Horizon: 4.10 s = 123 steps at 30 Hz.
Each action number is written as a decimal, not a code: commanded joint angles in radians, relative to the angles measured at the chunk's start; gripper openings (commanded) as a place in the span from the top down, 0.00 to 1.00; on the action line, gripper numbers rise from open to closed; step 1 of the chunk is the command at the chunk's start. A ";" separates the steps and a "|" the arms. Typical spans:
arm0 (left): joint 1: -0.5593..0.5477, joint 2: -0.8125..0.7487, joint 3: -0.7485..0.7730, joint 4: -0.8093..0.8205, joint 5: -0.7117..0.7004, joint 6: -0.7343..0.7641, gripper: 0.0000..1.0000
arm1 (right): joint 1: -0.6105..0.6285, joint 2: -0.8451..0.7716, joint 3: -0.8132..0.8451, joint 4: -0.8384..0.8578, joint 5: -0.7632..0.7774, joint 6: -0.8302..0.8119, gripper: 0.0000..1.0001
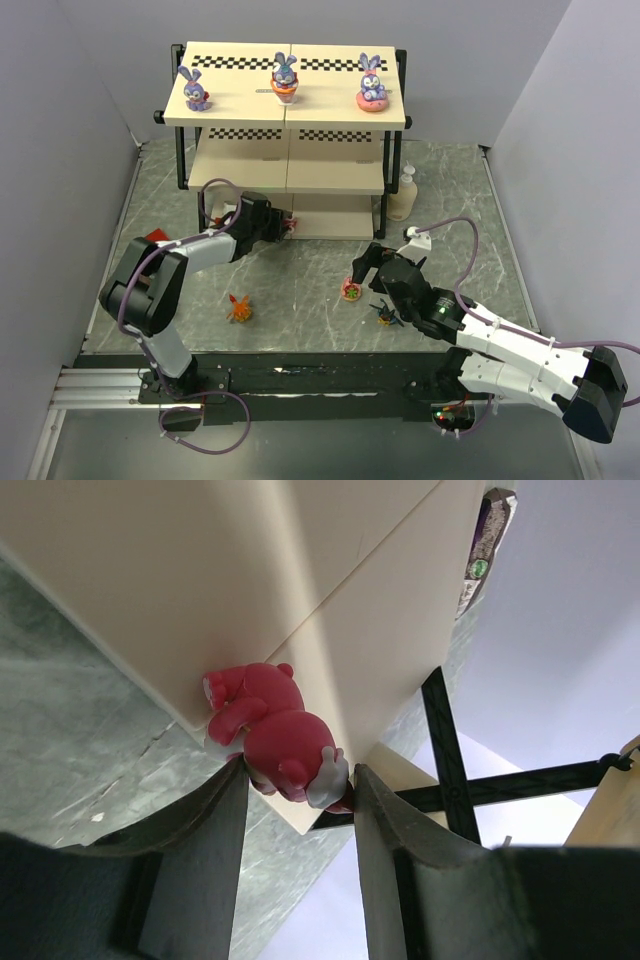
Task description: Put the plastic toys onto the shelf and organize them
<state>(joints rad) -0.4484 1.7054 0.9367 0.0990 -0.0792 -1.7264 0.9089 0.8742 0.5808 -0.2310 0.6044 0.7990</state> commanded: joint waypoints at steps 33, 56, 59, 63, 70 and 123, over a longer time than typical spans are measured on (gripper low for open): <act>-0.007 0.073 0.077 -0.018 0.029 -0.061 0.35 | -0.010 -0.007 -0.007 0.028 0.011 0.006 0.05; -0.007 0.054 0.066 0.010 0.025 -0.070 0.41 | -0.010 0.000 -0.009 0.035 0.006 0.005 0.06; -0.007 0.054 0.065 0.011 0.024 -0.070 0.39 | -0.010 0.002 -0.007 0.035 0.003 0.003 0.06; -0.007 0.054 0.065 0.018 0.024 -0.071 0.38 | -0.010 0.003 -0.009 0.036 0.006 0.003 0.06; -0.007 0.063 0.076 0.019 0.027 -0.073 0.37 | -0.008 0.000 -0.007 0.033 0.009 0.003 0.06; -0.007 0.063 0.042 0.093 0.062 -0.052 0.12 | -0.010 0.023 -0.002 0.042 -0.003 0.002 0.06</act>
<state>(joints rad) -0.4515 1.7981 1.0008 0.1253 -0.0490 -1.7935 0.9066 0.9001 0.5800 -0.2237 0.5930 0.7982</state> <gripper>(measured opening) 0.876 0.943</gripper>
